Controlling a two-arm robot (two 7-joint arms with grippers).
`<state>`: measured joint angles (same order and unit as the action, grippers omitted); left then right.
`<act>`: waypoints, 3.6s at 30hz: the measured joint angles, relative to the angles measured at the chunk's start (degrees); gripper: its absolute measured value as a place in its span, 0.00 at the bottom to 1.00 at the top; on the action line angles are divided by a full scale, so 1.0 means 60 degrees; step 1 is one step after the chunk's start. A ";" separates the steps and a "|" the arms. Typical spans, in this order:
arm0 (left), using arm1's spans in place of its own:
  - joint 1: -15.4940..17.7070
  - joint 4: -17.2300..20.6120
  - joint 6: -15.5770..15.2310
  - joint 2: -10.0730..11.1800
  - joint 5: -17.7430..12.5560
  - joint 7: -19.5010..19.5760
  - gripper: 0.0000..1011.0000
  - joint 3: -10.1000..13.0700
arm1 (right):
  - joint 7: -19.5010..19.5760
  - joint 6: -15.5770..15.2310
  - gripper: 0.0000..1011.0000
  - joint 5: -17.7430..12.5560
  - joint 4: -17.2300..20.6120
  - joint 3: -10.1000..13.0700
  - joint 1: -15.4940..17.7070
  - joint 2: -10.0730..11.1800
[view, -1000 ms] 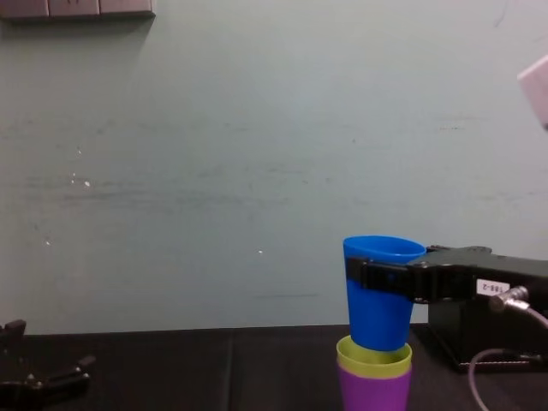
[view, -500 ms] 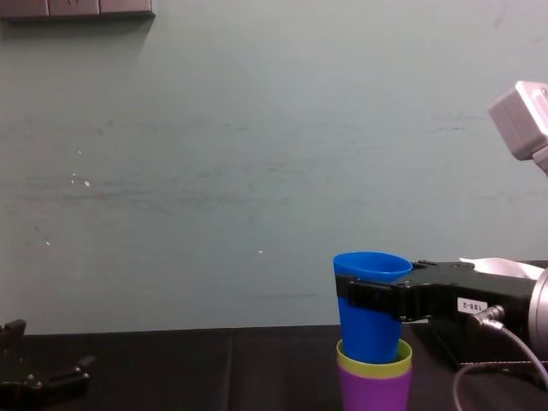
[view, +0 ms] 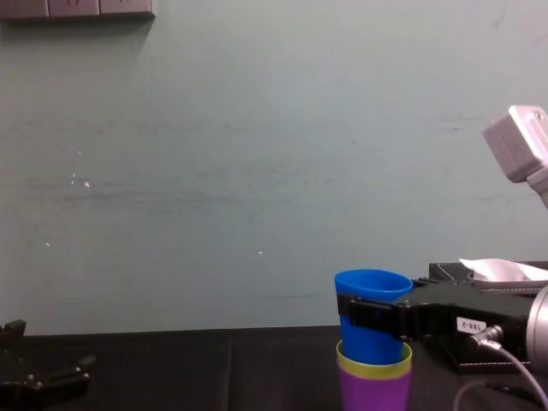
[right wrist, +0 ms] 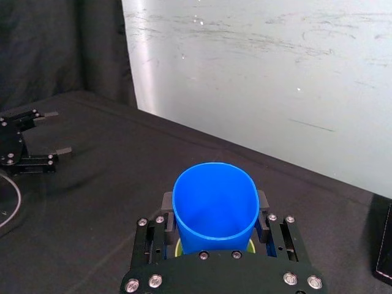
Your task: Stack the three plastic cups sequentially using one hand.
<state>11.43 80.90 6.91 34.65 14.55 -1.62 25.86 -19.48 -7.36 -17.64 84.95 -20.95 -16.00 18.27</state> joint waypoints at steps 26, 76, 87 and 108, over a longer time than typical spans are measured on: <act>0.0000 0.0000 0.0000 -0.0001 0.0000 0.0000 1.00 0.0000 | -0.0093 0.0150 0.71 0.0256 -0.0454 -0.0091 -0.0020 -0.0053; -0.0001 0.0000 0.0000 0.0000 0.0001 0.0000 1.00 0.0000 | 0.2273 0.1732 0.99 0.1370 -0.0466 0.1515 0.1563 -0.0455; 0.0000 0.0000 0.0000 0.0000 0.0000 0.0000 1.00 0.0000 | 0.2312 0.1900 0.99 0.1717 -0.0720 0.1455 0.1492 -0.0583; 0.0000 0.0000 0.0000 0.0000 0.0000 0.0000 1.00 0.0000 | 0.2315 0.1865 0.99 0.1634 -0.0660 0.1477 0.1510 -0.0561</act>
<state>11.43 80.90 6.91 34.65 14.55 -1.62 25.86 -5.59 3.84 -7.83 80.99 -12.08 -6.94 14.91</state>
